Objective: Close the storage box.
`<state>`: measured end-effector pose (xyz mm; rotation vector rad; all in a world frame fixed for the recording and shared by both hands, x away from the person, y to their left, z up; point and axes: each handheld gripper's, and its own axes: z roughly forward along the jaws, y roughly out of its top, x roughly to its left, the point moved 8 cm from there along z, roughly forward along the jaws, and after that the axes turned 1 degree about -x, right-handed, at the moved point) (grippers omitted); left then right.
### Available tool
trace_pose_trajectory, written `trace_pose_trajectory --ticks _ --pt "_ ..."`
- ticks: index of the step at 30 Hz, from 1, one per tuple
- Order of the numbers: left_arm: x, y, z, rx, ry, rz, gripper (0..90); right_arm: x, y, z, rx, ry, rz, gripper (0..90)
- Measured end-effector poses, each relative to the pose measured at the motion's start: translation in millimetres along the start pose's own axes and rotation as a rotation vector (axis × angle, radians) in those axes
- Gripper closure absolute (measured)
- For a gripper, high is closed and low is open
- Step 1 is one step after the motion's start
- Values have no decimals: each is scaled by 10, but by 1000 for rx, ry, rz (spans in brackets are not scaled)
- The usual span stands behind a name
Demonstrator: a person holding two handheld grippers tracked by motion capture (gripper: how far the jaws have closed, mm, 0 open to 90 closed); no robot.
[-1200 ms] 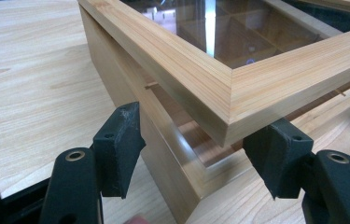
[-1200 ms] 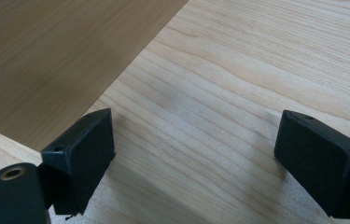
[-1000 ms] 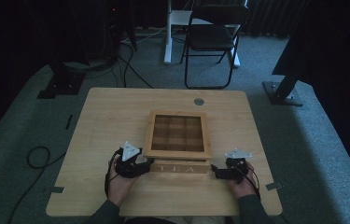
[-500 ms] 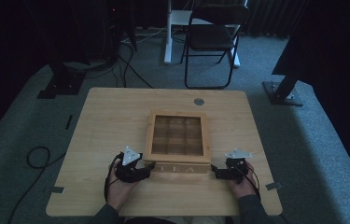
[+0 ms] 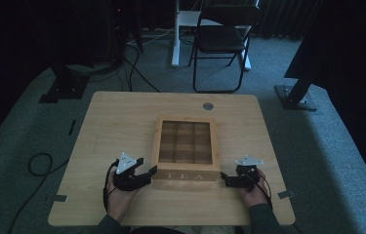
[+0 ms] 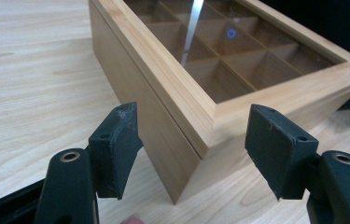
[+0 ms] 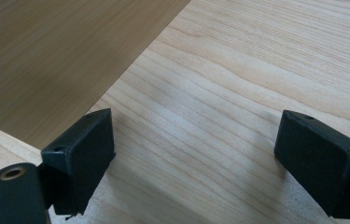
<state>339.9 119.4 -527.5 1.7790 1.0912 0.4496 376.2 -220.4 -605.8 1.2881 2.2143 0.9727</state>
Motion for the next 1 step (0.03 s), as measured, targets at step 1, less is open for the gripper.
trace_pose_trajectory --ticks 1 --pt "8 4 -2 -1 1 -1 353 0 0 0 0 0 0 116"
